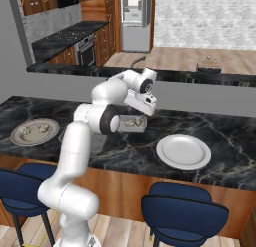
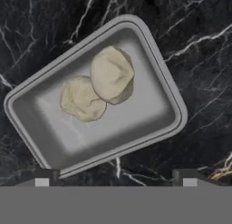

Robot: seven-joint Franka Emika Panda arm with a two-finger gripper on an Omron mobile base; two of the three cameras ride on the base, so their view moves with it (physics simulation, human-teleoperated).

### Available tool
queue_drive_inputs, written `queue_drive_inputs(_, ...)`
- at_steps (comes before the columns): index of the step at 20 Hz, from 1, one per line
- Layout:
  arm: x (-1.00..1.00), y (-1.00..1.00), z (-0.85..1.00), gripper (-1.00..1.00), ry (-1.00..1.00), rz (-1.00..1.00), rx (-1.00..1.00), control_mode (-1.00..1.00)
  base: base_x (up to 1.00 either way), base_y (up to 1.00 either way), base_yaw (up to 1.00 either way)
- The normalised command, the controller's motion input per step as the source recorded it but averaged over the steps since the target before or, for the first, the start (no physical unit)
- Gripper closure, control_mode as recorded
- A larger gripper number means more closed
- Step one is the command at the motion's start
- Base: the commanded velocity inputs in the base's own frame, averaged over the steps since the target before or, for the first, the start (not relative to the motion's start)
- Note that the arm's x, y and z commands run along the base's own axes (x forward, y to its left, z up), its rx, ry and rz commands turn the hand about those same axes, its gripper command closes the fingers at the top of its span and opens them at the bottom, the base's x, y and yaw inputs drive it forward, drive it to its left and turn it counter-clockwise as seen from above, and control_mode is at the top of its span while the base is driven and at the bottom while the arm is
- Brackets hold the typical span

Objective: Place two dumplings into each of the tupperware containers and then place the containers in the fridge.

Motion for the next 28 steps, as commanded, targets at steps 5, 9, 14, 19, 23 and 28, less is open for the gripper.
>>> queue_drive_inputs(5, -0.84, -0.01, -0.04, -1.0, -0.04, -0.01, 0.0, -1.0, 0.0, 0.0, 0.0)
queue_drive_inputs(9, -0.11, 0.0, -0.02, -1.0, 0.0, -0.1, -0.03, -1.0, 0.0, 0.0, 0.0)
queue_drive_inputs(14, 0.17, 0.0, -0.06, -1.0, 0.0, -0.21, -0.07, -1.0, 0.0, 0.0, 0.0)
queue_drive_inputs(19, 0.26, 0.0, -0.19, -1.0, 0.03, -0.25, -0.08, -1.0, 0.0, 0.0, 0.0)
queue_drive_inputs(23, 0.09, 0.0, -0.25, -1.0, 0.05, -0.29, -0.07, -1.0, 0.0, 0.0, 0.0)
queue_drive_inputs(28, 0.09, -0.11, -0.15, -1.0, 0.07, -0.21, -0.02, -1.0, 0.0, 0.0, 0.0)
